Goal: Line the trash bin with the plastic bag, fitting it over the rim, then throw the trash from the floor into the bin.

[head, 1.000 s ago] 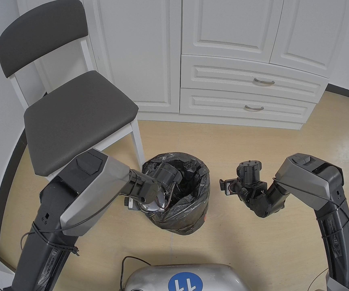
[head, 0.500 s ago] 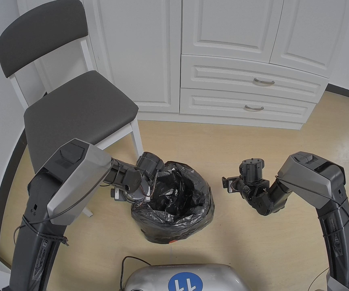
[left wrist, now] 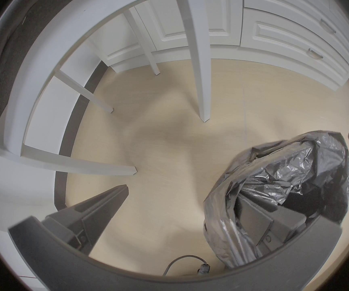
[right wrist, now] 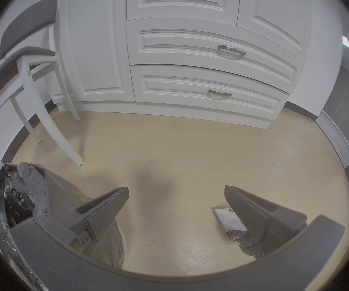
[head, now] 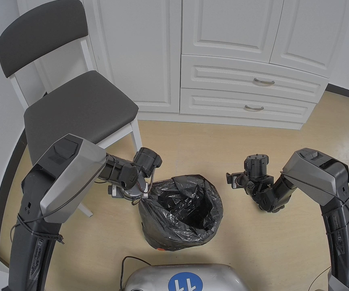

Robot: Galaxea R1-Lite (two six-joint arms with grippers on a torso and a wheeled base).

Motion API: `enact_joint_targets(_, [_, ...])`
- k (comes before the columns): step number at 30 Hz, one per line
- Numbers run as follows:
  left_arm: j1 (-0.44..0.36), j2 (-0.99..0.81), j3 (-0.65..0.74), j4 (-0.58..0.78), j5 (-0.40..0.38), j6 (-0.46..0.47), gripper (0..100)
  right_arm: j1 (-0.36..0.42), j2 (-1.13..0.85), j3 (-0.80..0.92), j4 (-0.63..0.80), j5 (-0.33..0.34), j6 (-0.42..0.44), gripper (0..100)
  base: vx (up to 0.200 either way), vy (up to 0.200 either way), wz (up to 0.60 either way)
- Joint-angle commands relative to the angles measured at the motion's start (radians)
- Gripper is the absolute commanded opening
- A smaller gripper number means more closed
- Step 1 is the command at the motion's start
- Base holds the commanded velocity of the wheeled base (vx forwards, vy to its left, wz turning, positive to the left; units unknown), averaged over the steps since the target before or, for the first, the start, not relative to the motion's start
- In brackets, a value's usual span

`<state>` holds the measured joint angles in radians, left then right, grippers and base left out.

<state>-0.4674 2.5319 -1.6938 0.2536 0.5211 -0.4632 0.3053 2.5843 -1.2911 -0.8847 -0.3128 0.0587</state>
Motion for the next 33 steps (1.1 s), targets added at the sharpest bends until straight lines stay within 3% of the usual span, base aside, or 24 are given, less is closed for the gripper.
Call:
enact_joint_targets(1, [0.001, -0.009, 0.002, 0.001, 0.0, 0.0, 100, -0.018, -0.024, -0.005, 0.001, 0.003, 0.0, 100, 0.0, 0.0, 0.0])
enact_joint_targets(10, [-0.026, -0.035, 0.028, -0.004, -0.009, -0.006, 100, 0.014, 0.01, -0.022, -0.016, 0.003, 0.012, 100, 0.0, 0.0, 0.0])
enact_joint_targets(18, [-0.031, -0.038, 0.028, -0.005, -0.009, -0.012, 100, 0.086, 0.119, -0.136, -0.005, -0.003, 0.124, 100, 0.0, 0.0, 0.0])
enact_joint_targets(27, [-0.028, -0.124, 0.062, -0.007, -0.012, -0.014, 100, 0.092, 0.076, -0.022, -0.007, 0.015, 0.112, 100, 0.0, 0.0, 0.0])
enact_joint_targets(33, [0.016, -0.145, 0.065, -0.005, -0.009, -0.002, 100, 0.066, -0.065, 0.208, -0.028, 0.19, 0.016, 100, 0.0, 0.0, 0.0])
